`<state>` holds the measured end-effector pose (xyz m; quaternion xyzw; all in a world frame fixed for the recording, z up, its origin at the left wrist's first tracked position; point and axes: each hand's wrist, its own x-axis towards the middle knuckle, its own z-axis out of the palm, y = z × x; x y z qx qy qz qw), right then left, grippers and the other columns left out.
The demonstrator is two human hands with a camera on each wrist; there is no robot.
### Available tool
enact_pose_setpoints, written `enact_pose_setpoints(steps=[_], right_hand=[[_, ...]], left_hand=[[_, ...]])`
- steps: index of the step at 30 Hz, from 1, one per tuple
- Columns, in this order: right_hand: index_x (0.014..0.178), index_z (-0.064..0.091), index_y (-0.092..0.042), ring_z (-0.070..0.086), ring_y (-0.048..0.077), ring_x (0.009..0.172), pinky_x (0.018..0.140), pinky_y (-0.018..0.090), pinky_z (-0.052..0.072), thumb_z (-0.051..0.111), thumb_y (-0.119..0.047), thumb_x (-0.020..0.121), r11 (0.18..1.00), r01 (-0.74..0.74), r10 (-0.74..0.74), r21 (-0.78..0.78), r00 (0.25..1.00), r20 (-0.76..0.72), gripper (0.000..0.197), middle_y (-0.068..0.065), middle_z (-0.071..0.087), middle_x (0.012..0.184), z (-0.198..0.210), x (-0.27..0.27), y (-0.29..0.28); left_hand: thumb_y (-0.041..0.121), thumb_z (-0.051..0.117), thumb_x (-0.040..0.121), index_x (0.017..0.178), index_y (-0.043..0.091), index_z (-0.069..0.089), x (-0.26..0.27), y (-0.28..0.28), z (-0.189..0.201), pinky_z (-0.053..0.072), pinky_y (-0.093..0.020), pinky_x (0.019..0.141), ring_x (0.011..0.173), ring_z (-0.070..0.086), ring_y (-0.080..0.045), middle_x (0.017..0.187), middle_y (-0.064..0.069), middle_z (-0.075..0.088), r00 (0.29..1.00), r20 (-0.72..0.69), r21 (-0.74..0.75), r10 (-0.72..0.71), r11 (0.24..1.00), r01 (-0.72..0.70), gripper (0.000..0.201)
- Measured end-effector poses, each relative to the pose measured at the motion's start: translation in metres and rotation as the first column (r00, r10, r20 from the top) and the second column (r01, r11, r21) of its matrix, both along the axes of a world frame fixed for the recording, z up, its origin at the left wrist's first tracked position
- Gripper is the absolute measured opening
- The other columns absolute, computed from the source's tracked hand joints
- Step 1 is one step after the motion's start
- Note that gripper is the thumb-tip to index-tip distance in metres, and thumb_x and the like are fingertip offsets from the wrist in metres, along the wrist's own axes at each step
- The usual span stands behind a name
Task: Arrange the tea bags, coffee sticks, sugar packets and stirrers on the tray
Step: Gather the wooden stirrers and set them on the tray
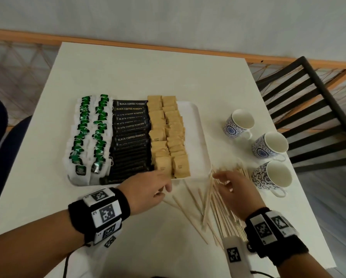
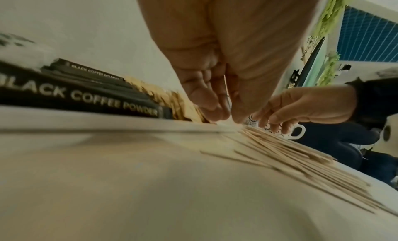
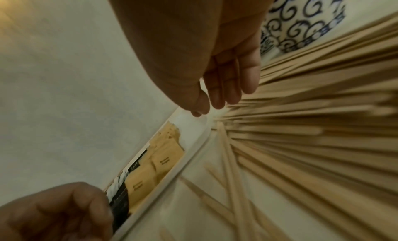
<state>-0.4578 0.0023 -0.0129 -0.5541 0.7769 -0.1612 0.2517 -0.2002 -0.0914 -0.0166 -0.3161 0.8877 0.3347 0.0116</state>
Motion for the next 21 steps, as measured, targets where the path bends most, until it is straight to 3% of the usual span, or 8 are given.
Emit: enact_pose_setpoints(steps=[2, 4, 7, 9, 11, 13, 16, 21], right_hand=[[0.108, 0.065, -0.031, 0.058, 0.006, 0.086, 0.081, 0.026, 0.049, 0.061, -0.018, 0.086, 0.998, -0.057, 0.058, 0.025, 0.998, -0.029, 0.026, -0.007, 0.057, 0.110, -0.002, -0.006, 0.017], [0.114, 0.063, -0.028, 0.053, 0.014, 0.106, 0.091, 0.027, 0.043, 0.059, -0.021, 0.085, 0.993, -0.113, 0.115, 0.028, 0.988, -0.107, 0.030, -0.005, 0.052, 0.120, -0.004, -0.010, 0.033], [0.126, 0.054, -0.029, 0.039, 0.025, 0.129, 0.104, 0.038, 0.033, 0.055, -0.038, 0.078, 0.995, -0.101, 0.096, -0.022, 0.981, -0.169, 0.049, 0.003, 0.042, 0.138, -0.008, -0.014, 0.057], [0.138, 0.040, -0.029, 0.022, 0.024, 0.140, 0.111, 0.042, 0.025, 0.049, -0.052, 0.079, 0.997, -0.064, 0.069, 0.038, 0.989, -0.132, 0.064, 0.005, 0.027, 0.150, -0.011, -0.018, 0.071], [0.145, 0.027, -0.027, 0.007, 0.025, 0.145, 0.115, 0.043, 0.017, 0.039, -0.064, 0.075, 0.993, -0.056, 0.071, 0.099, 0.987, -0.145, 0.080, 0.007, 0.012, 0.157, -0.018, -0.022, 0.081], [0.149, 0.017, -0.026, -0.002, 0.025, 0.146, 0.117, 0.043, 0.009, 0.038, -0.068, 0.074, 0.991, -0.027, 0.049, 0.133, 0.986, -0.161, 0.088, 0.007, 0.000, 0.159, -0.022, -0.026, 0.084], [0.150, 0.008, -0.025, -0.009, 0.022, 0.146, 0.118, 0.044, 0.002, 0.053, -0.065, 0.079, 0.988, 0.038, -0.022, 0.148, 0.994, -0.109, 0.093, 0.005, -0.008, 0.159, -0.025, -0.029, 0.080], [0.150, 0.001, -0.025, -0.009, 0.018, 0.146, 0.119, 0.046, 0.004, 0.058, -0.073, 0.069, 0.988, 0.078, -0.073, 0.133, 0.996, -0.046, 0.110, 0.004, -0.002, 0.159, -0.030, -0.028, 0.068]], left_hand=[[0.021, 0.049, 0.093, 0.113, 0.028, 0.057, -0.003, 0.019, -0.007, 0.043, -0.021, 0.082, 0.089, 0.048, -0.002, 0.101, 0.017, 0.042, 0.998, 0.062, 0.024, 0.002, 1.000, -0.003, 0.022], [0.019, 0.047, 0.093, 0.125, 0.027, 0.051, -0.007, 0.033, -0.014, 0.042, -0.025, 0.091, 0.107, 0.047, -0.008, 0.115, 0.013, 0.041, 0.993, 0.111, 0.019, 0.026, 0.999, -0.029, 0.033], [0.016, 0.048, 0.092, 0.140, 0.024, 0.038, -0.012, 0.051, -0.022, 0.039, -0.027, 0.098, 0.120, 0.039, -0.012, 0.132, 0.008, 0.036, 0.990, 0.121, -0.032, 0.070, 0.997, -0.066, 0.049], [0.007, 0.050, 0.089, 0.138, 0.020, 0.042, -0.016, 0.061, -0.025, 0.044, -0.029, 0.095, 0.119, 0.043, -0.017, 0.131, 0.003, 0.040, 0.991, 0.107, -0.070, 0.080, 0.995, -0.072, 0.051], [-0.006, 0.059, 0.076, 0.121, 0.018, 0.058, -0.019, 0.067, -0.031, 0.055, -0.035, 0.075, 0.103, 0.056, -0.023, 0.115, -0.001, 0.051, 0.997, 0.067, -0.134, 0.046, 0.990, -0.036, 0.051], [-0.011, 0.061, 0.069, 0.109, 0.017, 0.063, -0.022, 0.070, -0.038, 0.054, -0.031, 0.062, 0.090, 0.059, -0.023, 0.103, -0.002, 0.054, 0.997, 0.060, -0.167, 0.054, 0.985, -0.043, 0.049], [-0.011, 0.050, 0.079, 0.116, 0.016, 0.062, -0.036, 0.071, -0.037, 0.050, -0.030, 0.074, 0.100, 0.054, -0.020, 0.111, -0.001, 0.052, 0.993, 0.063, -0.151, 0.098, 0.985, -0.088, 0.047], [-0.005, 0.041, 0.086, 0.130, 0.020, 0.050, -0.057, 0.077, -0.033, 0.046, -0.029, 0.085, 0.109, 0.047, -0.014, 0.125, 0.003, 0.043, 0.991, 0.080, -0.106, 0.105, 0.990, -0.096, 0.051]])
